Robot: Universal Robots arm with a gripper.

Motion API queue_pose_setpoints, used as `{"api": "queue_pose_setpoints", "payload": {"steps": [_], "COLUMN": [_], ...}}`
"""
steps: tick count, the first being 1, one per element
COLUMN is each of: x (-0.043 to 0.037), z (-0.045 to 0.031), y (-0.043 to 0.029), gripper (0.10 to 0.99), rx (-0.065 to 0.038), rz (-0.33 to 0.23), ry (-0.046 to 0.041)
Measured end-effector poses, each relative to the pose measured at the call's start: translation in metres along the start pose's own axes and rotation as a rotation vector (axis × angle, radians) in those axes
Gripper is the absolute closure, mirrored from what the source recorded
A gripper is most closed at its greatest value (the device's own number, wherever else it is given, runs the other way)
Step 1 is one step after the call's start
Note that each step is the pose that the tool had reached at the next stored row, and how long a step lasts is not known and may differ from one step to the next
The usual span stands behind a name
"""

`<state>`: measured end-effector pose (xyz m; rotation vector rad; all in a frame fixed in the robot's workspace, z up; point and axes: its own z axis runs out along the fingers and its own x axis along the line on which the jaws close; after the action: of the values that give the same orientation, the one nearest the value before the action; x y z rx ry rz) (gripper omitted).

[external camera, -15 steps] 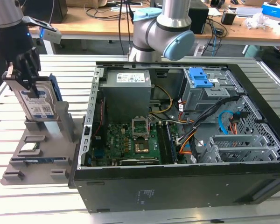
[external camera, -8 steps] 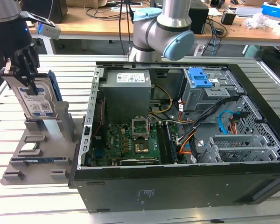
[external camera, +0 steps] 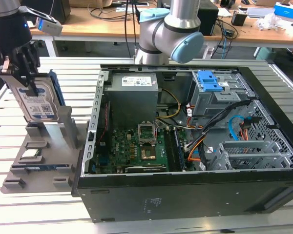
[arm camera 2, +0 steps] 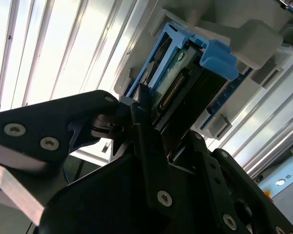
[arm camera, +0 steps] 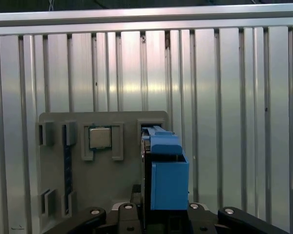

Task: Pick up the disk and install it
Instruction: 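Pick up the disk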

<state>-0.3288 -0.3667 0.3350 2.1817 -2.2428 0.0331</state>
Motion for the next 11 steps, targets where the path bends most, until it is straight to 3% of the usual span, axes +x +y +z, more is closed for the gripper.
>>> {"api": "queue_pose_setpoints", "payload": {"steps": [11], "x": [0.0003], "z": [-0.0179], "y": [-0.0001], "gripper": [0.733], "rx": [0.0], "rz": [0.0], "ry": [0.0]}}
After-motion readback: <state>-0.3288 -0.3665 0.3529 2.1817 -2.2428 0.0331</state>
